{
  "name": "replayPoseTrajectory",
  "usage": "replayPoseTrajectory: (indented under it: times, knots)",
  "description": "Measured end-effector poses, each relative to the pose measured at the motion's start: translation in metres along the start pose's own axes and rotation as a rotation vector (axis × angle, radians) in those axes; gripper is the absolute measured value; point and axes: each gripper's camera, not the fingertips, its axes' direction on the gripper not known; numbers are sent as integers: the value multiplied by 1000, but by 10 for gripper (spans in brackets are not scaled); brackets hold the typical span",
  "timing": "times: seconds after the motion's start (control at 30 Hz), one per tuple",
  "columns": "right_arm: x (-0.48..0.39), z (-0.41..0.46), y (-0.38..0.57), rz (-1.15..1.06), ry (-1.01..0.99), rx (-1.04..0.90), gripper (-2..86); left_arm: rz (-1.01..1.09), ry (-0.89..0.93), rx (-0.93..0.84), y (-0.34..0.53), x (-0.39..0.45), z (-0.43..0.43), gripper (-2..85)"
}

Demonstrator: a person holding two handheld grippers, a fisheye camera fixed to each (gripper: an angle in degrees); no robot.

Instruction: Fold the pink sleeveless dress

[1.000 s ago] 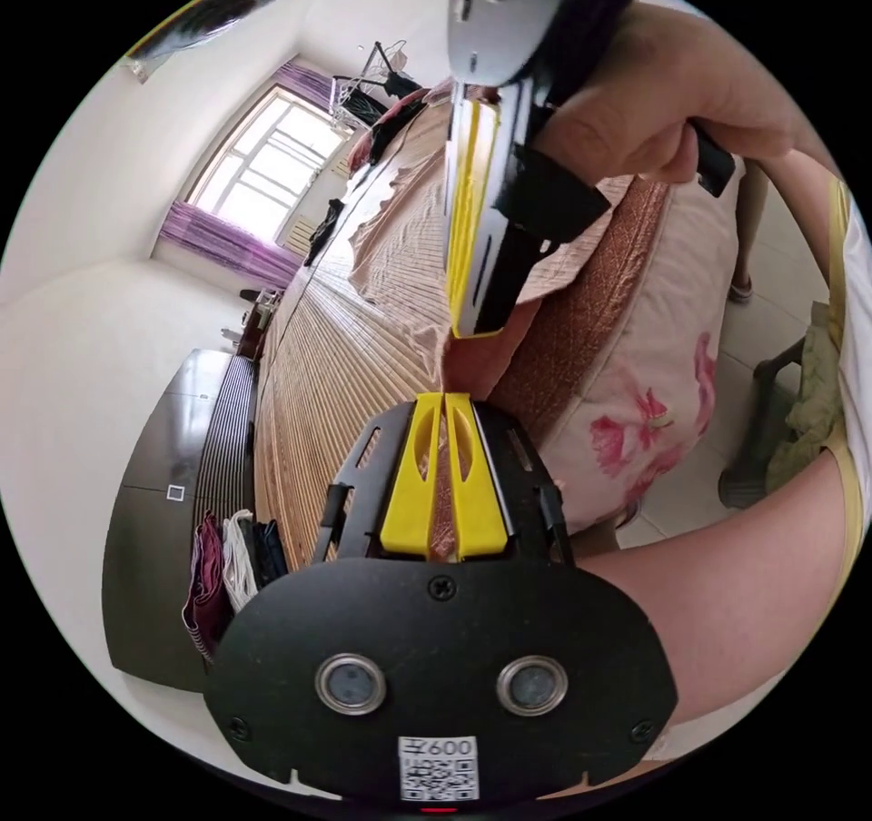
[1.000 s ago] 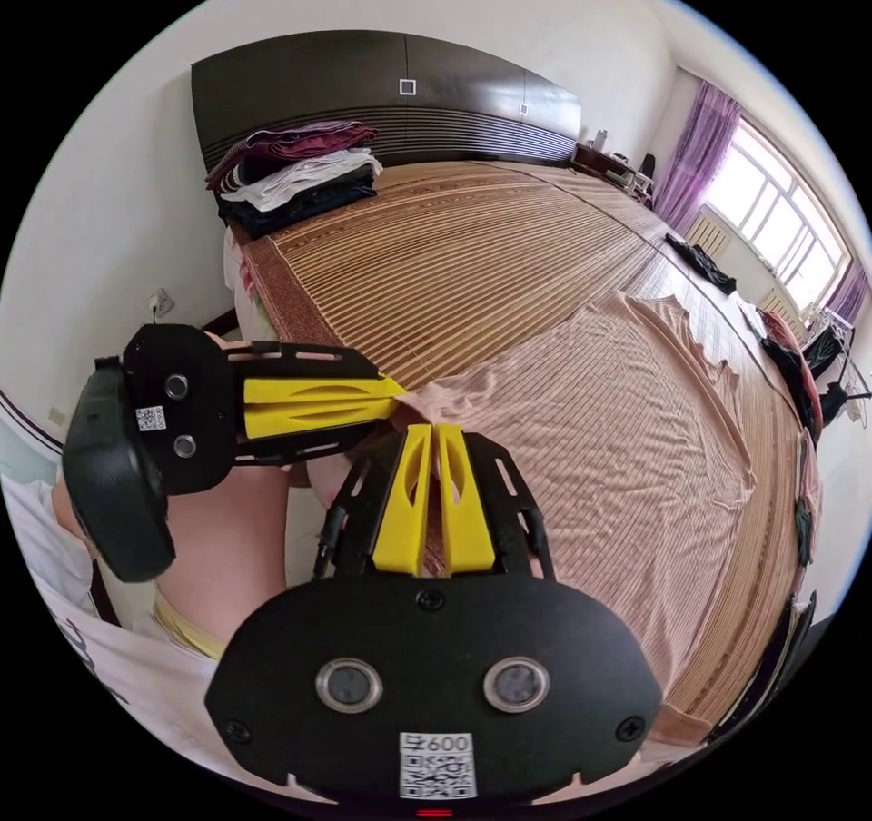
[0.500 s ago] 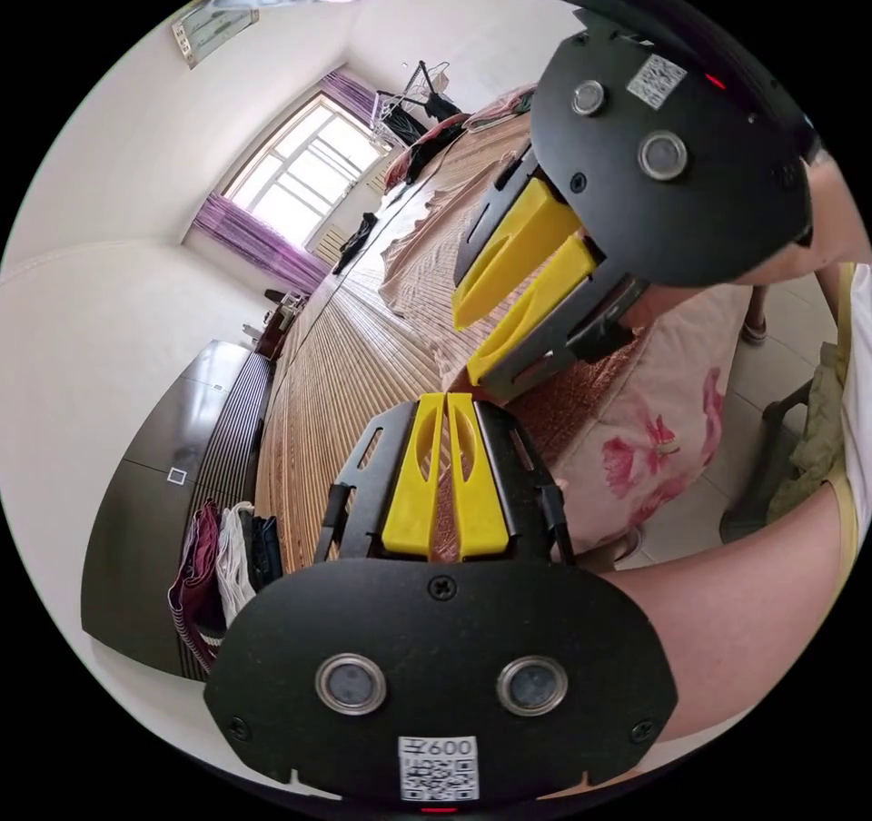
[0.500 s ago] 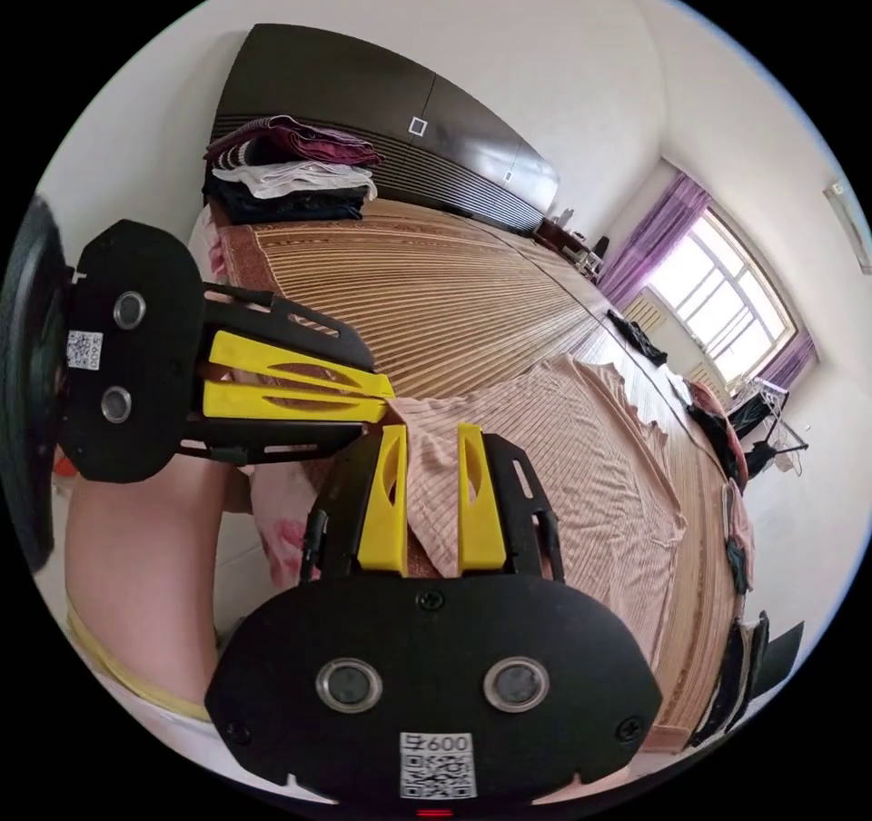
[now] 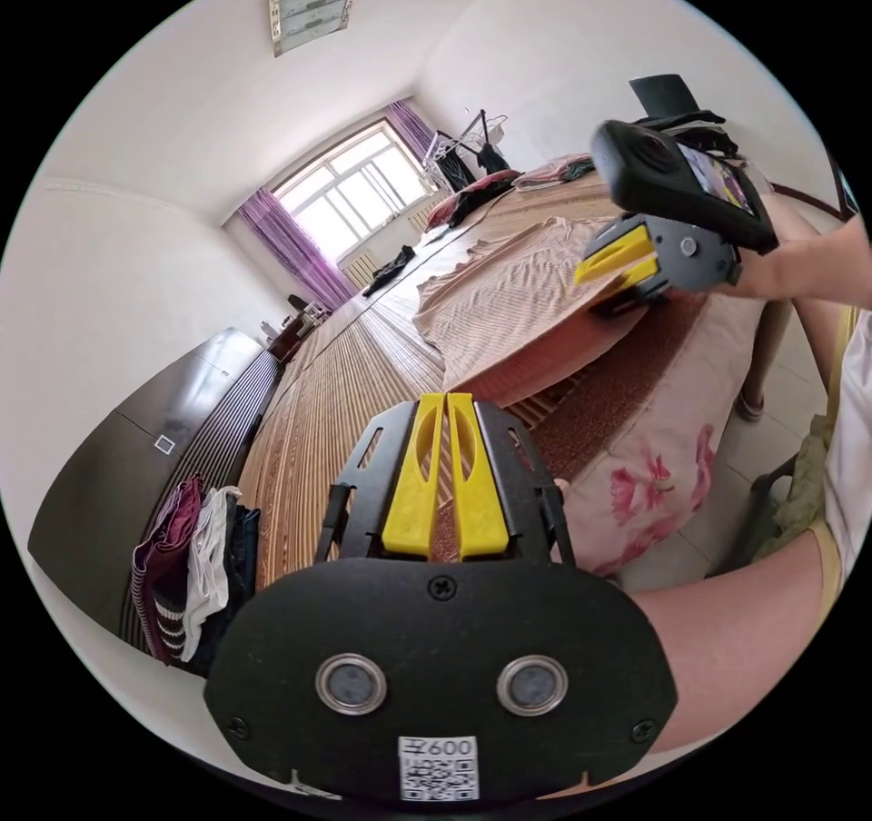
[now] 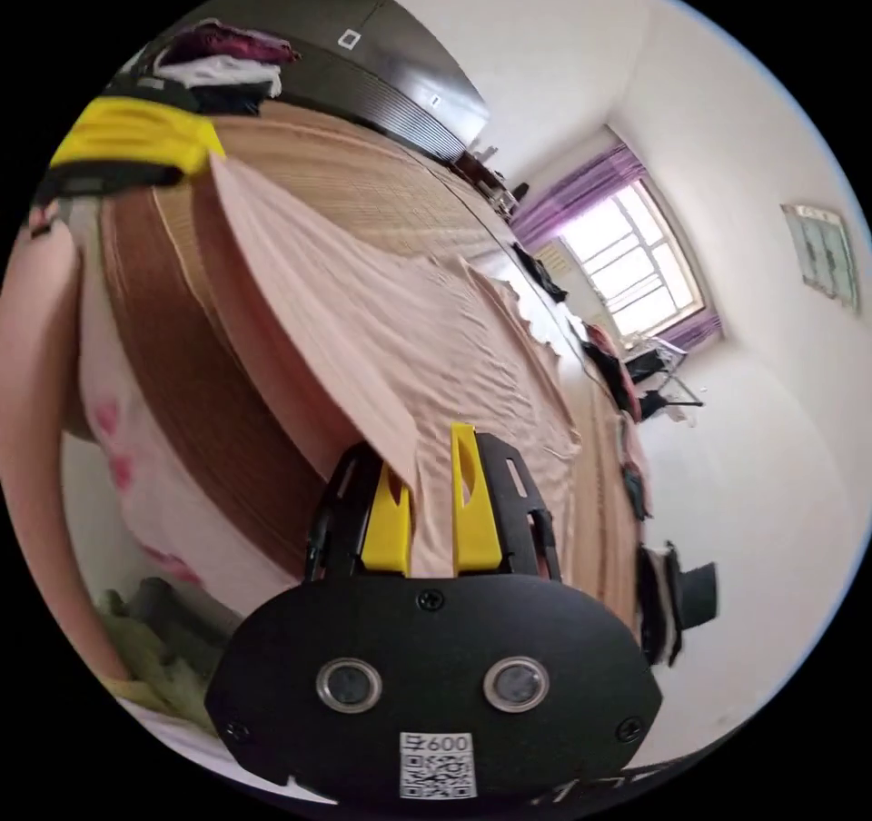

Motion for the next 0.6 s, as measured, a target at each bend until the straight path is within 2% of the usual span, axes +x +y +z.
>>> replayPoseTrajectory:
  times: [0.1,0.2,0.4,0.6]
  knots:
    - [15,30,57,-72,129,-123,36,17,-11,-11,1,1,3,13]
    - [37,47,106,-63,144,-213,48,-50,-2,-25,4,-16,6,13]
    - [31,35,128,-165,187,-136,57,-181,109,-53,4,-50,18,12]
    - [20,11,134,-190,146,-9,64,-331,43,-4,11,-66,10,13]
